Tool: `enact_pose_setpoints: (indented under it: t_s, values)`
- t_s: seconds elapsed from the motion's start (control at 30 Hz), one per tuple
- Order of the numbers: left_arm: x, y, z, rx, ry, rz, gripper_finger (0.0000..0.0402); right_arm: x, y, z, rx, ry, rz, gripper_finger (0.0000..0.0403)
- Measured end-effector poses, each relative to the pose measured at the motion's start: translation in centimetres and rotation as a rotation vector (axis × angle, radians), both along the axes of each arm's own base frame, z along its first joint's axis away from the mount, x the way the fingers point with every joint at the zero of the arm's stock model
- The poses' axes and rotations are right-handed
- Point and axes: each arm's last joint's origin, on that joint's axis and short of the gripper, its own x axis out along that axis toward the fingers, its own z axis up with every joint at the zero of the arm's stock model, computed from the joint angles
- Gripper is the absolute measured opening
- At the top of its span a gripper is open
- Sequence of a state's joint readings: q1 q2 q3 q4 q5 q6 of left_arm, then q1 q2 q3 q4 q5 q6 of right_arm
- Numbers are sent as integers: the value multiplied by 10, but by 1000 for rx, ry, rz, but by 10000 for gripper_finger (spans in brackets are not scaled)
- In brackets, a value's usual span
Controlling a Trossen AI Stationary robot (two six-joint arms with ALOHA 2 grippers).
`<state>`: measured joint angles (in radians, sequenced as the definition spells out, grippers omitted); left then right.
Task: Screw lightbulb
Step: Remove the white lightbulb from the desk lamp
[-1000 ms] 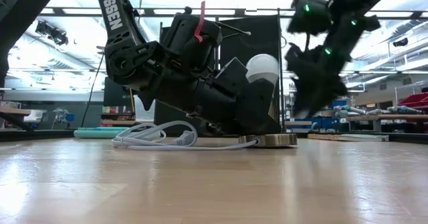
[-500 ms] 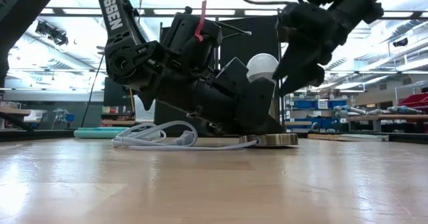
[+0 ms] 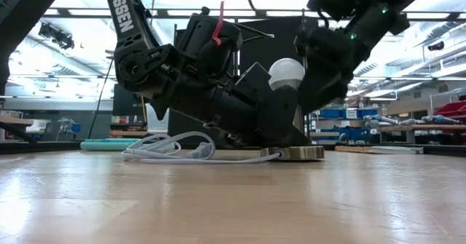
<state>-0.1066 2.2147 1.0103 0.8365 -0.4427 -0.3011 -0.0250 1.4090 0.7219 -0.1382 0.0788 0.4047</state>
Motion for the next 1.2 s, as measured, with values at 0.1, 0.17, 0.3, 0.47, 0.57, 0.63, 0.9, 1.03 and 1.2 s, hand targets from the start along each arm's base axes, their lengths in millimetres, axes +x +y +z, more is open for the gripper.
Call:
enact_pose_setpoints:
  t_s: [0.1, 0.17, 0.3, 0.47, 0.57, 0.63, 0.9, 1.03, 1.2]
  values:
    - [0, 0, 0, -17, -4, 7, 188, -8, -10, 2, -4, 57, -69, 307]
    - [0, 0, 0, -12, -2, 6, 188, -19, -19, 4, -18, 115, -156, 307]
    - [0, 0, -1, -10, 5, 5, 188, -35, -28, 17, -13, 117, -229, 307]
    - [0, 0, -1, 4, 13, -2, 188, -32, -17, 24, 100, 54, 0, 307]
    - [0, 0, -1, 5, 14, -3, 188, -26, -6, 22, 119, 30, 65, 307]
    - [0, 0, -1, 2, 13, -2, 188, -19, 0, 18, 108, 15, 85, 307]
    - [-1, 0, -1, 1, 14, -1, 188, 1, 5, 3, 91, -31, 68, 307]
    - [-1, 0, -1, 1, 14, 0, 188, 4, -2, 4, 64, -62, 0, 307]
    - [0, 0, -1, -8, 9, 10, 188, -1, -15, 1, 46, -7, -34, 307]
